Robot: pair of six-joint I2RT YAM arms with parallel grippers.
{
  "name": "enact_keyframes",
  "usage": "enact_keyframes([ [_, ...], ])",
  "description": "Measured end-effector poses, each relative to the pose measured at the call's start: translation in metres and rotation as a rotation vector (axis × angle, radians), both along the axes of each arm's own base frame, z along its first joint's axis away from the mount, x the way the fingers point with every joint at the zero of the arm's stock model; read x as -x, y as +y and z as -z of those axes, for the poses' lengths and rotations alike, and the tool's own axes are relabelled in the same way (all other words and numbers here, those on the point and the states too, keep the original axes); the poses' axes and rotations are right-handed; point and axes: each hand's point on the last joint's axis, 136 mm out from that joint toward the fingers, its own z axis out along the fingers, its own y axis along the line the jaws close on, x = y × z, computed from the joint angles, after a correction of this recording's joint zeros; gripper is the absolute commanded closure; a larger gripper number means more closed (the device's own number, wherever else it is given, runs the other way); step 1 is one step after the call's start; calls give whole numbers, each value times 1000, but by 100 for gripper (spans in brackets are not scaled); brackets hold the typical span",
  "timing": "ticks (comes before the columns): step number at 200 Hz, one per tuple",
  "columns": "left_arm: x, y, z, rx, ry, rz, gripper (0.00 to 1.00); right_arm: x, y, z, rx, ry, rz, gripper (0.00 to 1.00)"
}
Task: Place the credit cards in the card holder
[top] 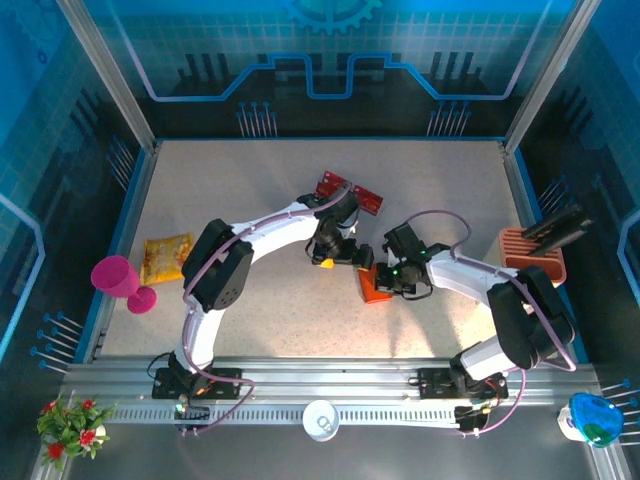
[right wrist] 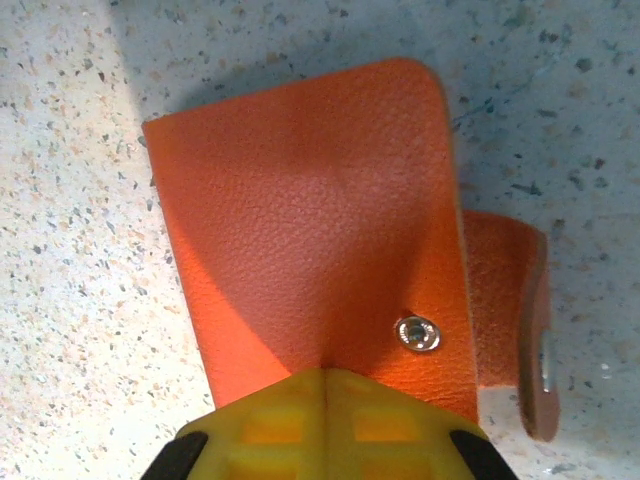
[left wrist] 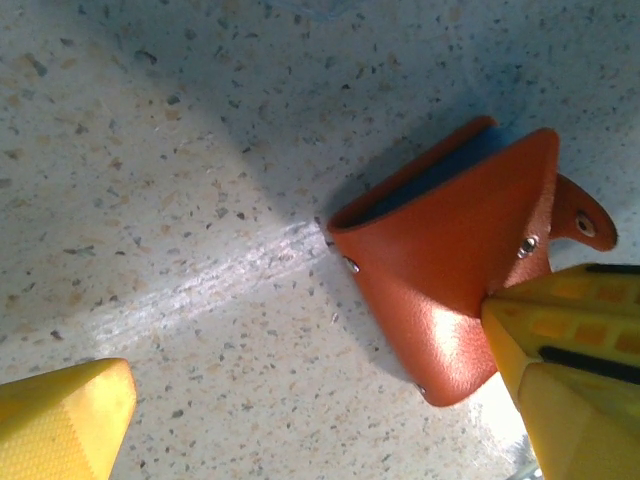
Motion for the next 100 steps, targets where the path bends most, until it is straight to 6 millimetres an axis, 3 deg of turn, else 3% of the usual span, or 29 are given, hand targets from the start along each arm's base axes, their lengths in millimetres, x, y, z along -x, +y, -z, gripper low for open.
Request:
enact_keyframes([
  [45,0,-7,17,-102,-21,52,1,-3,-3,-14,-46,-27,37,100],
  [70,6,-1,28,-173,-15,77,1,-7,-8,-24,-59,-55,57,100],
  [100,7,3,31,-200,-22,89,1,-1,-12,-17,-51,-38,60,100],
])
